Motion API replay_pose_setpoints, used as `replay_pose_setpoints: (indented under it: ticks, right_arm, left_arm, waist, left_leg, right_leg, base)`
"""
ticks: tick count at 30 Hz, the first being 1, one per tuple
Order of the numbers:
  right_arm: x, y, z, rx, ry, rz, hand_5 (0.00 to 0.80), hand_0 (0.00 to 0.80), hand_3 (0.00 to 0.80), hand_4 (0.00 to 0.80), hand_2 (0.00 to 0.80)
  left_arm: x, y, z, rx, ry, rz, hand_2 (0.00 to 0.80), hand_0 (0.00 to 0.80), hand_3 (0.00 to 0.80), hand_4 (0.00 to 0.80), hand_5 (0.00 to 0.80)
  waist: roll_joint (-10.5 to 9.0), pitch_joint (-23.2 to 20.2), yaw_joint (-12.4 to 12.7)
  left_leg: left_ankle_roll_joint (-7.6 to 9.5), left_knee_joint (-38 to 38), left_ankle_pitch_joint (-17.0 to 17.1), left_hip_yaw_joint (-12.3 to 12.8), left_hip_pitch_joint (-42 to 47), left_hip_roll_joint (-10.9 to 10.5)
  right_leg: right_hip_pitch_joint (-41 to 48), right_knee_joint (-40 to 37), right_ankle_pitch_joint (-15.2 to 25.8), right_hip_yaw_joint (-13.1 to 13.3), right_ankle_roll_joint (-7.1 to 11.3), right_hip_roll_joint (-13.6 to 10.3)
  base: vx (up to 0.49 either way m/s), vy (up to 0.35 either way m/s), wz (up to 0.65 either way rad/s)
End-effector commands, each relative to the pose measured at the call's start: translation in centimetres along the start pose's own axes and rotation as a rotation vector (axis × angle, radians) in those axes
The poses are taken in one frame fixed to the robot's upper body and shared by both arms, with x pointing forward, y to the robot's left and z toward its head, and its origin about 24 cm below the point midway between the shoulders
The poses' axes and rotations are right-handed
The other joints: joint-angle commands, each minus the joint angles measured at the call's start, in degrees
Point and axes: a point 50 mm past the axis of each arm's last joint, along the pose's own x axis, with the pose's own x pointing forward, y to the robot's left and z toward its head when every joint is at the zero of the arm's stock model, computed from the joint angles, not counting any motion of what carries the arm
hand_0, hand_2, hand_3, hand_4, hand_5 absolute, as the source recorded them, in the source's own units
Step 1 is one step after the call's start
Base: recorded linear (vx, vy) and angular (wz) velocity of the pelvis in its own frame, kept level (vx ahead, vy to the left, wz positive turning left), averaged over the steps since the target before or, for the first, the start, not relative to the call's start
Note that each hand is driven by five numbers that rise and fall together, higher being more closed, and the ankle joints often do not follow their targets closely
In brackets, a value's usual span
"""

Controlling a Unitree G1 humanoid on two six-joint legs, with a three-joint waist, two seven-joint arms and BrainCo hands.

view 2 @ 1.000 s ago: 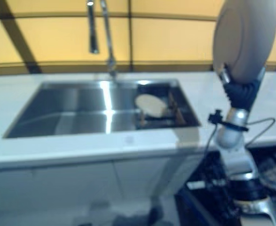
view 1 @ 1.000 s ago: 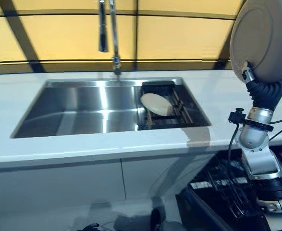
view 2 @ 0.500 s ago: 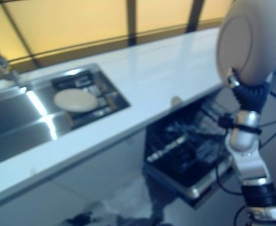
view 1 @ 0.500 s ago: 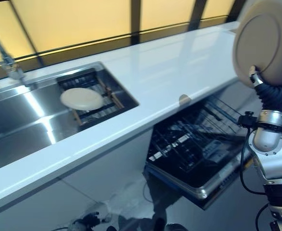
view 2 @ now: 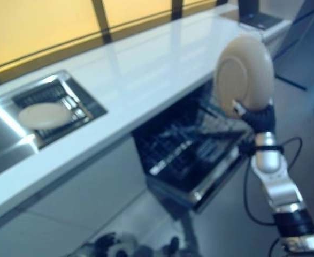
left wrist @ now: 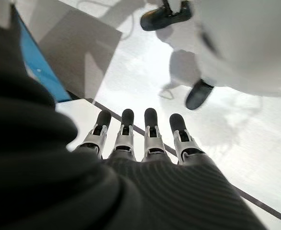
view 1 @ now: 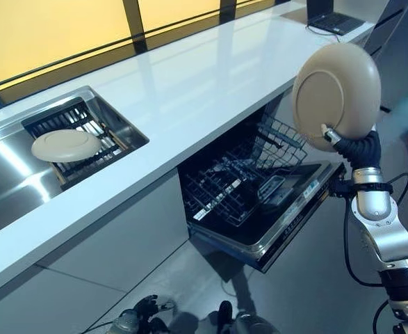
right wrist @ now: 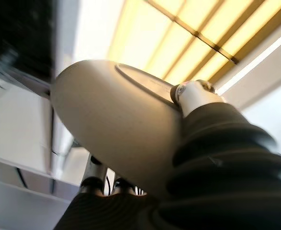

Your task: Take plates into dishwasher

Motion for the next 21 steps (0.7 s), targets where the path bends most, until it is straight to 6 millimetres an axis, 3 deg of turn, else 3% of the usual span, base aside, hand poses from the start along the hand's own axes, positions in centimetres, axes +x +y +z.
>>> replay_pose_setpoints:
  ticks: [1,5,21]
  right_arm:
    - [0.9,-0.4,1.7,-0.05,-0.064,0.06,0.8,0.8,0.8,0.8,0.8]
    - [0.5,0.0,0.5,-0.132,0.011,0.164,0.8,0.8,0.8,0.8,0.8]
    - [0.5,2.6,-0.3,-0.222,0.038,0.312,0.8,0.8,0.8,0.8,0.8]
  left_arm:
    - [-0.3,2.4,0.6,0.028,-0.043,0.044,0.0,0.0,0.0,0.0,0.0]
    - [-0.2,2.6,1.5,0.044,-0.063,0.036,0.0,0.0,0.0,0.0,0.0]
    - [0.2,2.6,4.0,0.05,-0.12,0.043,0.0,0.0,0.0,0.0,0.0]
  waist:
    - [-4.26,-0.8,-0.7]
    - [-3.83,-0.3,-1.0]
    - [-2.9,2.3,-1.0]
  left_leg:
    - [2.68,2.1,-7.2,-1.3,-4.4,-4.4]
    - [2.59,1.2,-7.2,-2.9,-4.0,-4.8]
    - [1.09,-1.0,-4.7,-2.1,-4.2,-4.4]
  right_leg:
    - [2.9,2.9,-9.6,3.6,0.89,-0.7]
    - [1.9,2.9,-9.4,3.9,1.18,-1.4]
    - [0.0,4.1,-10.1,1.0,0.86,-2.3]
  base:
    - [0.0,0.0,0.0]
    - [0.005,0.06,-0.06]
    - [0.019,0.021,0.02]
